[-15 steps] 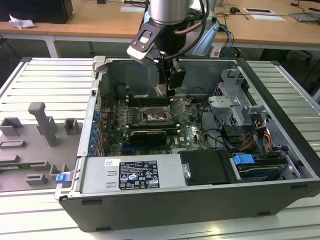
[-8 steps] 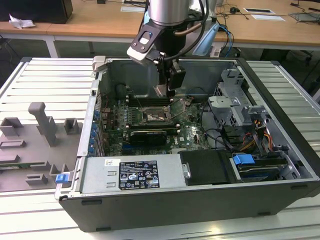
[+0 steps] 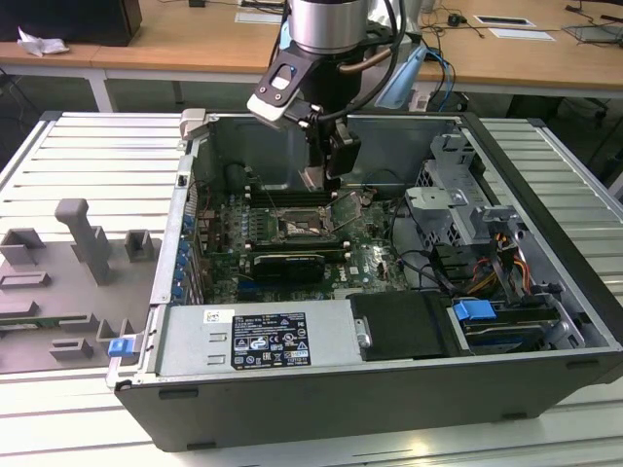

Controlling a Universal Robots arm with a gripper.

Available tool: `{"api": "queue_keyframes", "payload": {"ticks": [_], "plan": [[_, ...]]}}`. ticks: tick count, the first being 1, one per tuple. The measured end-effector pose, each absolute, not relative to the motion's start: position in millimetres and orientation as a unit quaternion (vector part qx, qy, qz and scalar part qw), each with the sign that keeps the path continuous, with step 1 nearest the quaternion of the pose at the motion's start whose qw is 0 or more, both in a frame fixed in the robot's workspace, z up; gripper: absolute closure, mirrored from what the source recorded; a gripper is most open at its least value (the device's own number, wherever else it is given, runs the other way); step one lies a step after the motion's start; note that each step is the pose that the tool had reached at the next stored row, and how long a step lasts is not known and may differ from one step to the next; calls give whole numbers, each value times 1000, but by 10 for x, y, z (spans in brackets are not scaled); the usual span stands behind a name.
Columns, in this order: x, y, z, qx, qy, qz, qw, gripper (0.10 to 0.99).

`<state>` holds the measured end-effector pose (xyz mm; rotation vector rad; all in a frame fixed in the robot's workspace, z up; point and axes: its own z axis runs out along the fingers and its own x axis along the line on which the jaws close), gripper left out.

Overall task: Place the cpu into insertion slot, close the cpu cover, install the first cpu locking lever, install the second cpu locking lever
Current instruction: 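Place the cpu into insertion slot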

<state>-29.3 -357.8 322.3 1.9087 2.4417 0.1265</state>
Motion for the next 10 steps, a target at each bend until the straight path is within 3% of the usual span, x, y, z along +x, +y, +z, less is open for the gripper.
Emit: {"api": "queue_keyframes", "payload": {"ticks": [10], "plan": [[-293, -3578, 3180, 616, 787, 41, 20, 557]]}}
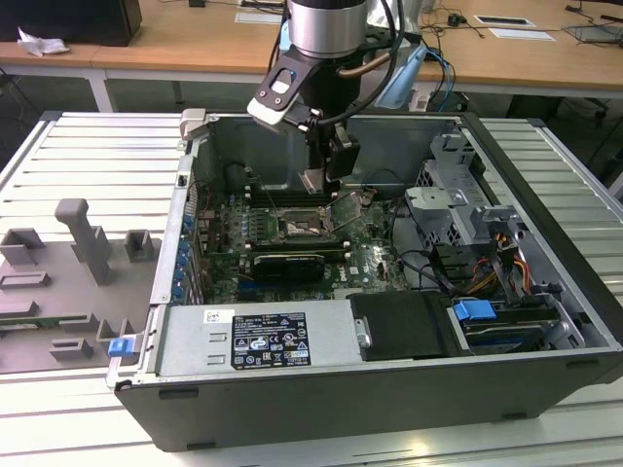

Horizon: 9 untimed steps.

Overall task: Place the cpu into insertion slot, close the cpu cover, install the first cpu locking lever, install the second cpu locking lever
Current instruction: 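Place the cpu into insertion slot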

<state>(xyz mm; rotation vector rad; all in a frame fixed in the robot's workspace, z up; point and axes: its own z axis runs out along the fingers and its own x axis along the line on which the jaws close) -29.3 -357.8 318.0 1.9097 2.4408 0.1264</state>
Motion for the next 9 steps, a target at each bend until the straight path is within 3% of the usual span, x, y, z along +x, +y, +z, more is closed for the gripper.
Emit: {"api": "queue_keyframes", "payload": {"ticks": [9], "plan": [[-293, -3577, 3154, 622, 782, 41, 20, 557]]}}
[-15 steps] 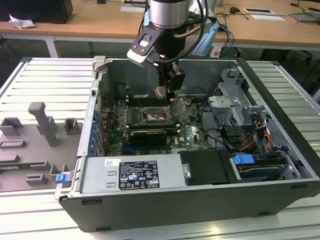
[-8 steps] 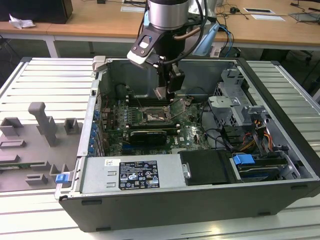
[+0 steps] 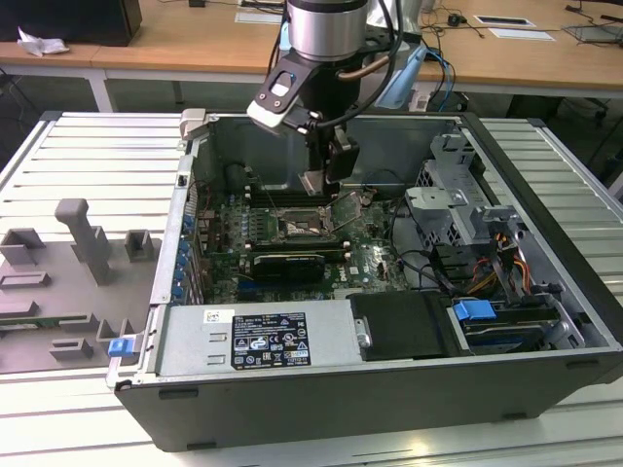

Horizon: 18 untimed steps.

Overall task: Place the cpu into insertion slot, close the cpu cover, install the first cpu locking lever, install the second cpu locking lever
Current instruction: 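Place the cpu into insertion slot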

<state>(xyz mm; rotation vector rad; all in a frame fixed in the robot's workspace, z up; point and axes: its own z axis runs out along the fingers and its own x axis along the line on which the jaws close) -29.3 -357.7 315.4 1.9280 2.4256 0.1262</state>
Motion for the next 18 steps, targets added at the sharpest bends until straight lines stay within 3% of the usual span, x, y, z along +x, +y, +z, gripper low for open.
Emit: {"api": "queue_keyframes", "payload": {"ticks": [18], "plan": [[-311, -3578, 3068, 652, 757, 40, 22, 557]]}}
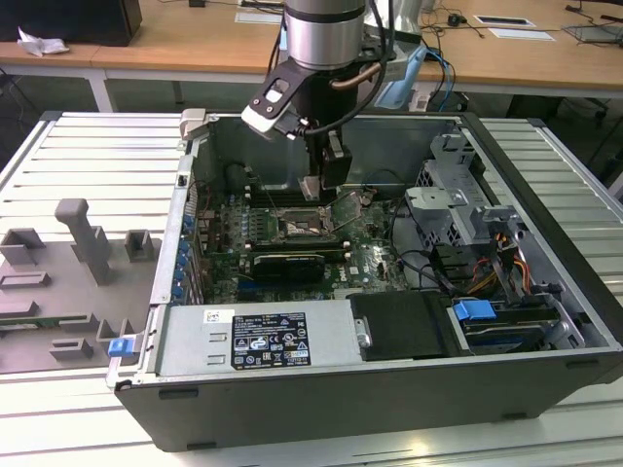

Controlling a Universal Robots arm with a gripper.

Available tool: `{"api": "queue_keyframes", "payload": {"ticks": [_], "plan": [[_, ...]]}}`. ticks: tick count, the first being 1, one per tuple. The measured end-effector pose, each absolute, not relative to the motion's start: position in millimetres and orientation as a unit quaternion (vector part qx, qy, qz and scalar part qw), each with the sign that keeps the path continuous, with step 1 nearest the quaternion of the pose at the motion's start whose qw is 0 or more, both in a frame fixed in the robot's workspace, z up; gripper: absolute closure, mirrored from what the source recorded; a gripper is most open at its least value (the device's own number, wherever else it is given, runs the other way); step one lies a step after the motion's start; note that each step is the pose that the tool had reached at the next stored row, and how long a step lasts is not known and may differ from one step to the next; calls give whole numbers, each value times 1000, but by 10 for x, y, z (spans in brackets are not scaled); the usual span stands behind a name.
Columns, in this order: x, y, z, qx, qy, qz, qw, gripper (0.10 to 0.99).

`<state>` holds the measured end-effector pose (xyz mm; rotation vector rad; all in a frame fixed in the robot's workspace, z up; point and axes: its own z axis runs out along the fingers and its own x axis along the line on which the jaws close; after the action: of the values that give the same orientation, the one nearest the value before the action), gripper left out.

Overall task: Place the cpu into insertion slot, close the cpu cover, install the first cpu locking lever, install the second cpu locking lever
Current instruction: 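Place the cpu into insertion slot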

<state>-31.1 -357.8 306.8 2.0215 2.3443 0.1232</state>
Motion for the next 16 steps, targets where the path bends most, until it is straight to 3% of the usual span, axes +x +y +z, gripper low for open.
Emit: {"api": "queue_keyframes", "payload": {"ticks": [16], "plan": [[-319, -3576, 2985, 653, 756, 40, 22, 557]]}}
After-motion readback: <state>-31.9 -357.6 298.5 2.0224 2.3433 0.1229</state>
